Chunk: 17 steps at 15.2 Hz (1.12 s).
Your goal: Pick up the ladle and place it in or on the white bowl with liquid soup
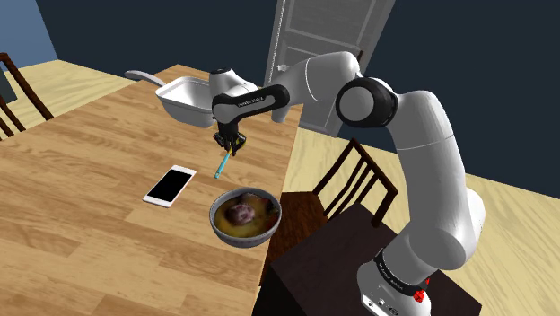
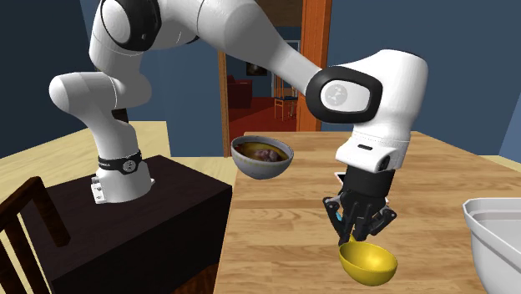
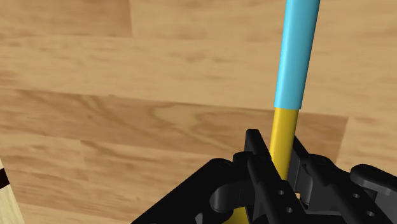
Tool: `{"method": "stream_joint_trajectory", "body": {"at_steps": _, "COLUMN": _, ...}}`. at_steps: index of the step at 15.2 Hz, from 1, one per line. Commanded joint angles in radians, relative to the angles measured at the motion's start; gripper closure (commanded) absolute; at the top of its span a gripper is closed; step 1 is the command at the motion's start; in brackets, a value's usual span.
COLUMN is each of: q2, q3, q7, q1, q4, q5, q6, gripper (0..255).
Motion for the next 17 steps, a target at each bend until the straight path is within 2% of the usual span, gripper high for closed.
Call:
{"method": "stream_joint_trajectory", "body": {"at_steps": 1, "q2": 0.0, "q3": 0.0, "q7": 0.0, "q1": 0.0, "q4": 0.0, "q5": 0.0, "q6": 0.0, "gripper": 255}}
{"method": "stream_joint_trajectory", "body": {"at_steps": 5, "q2": 0.001, "q3": 0.0, "q7": 0.0, "q1": 0.0, "q4": 0.0, "q5": 0.0, "q6": 0.0, "gripper": 255}}
{"method": "stream_joint_trajectory", "body": {"at_steps": 17, "q2": -0.079, "q3": 0.015, "q7": -0.024, "q1": -0.005, "q4": 0.03, "q5": 0.023, "q6": -0.106, "gripper": 255}}
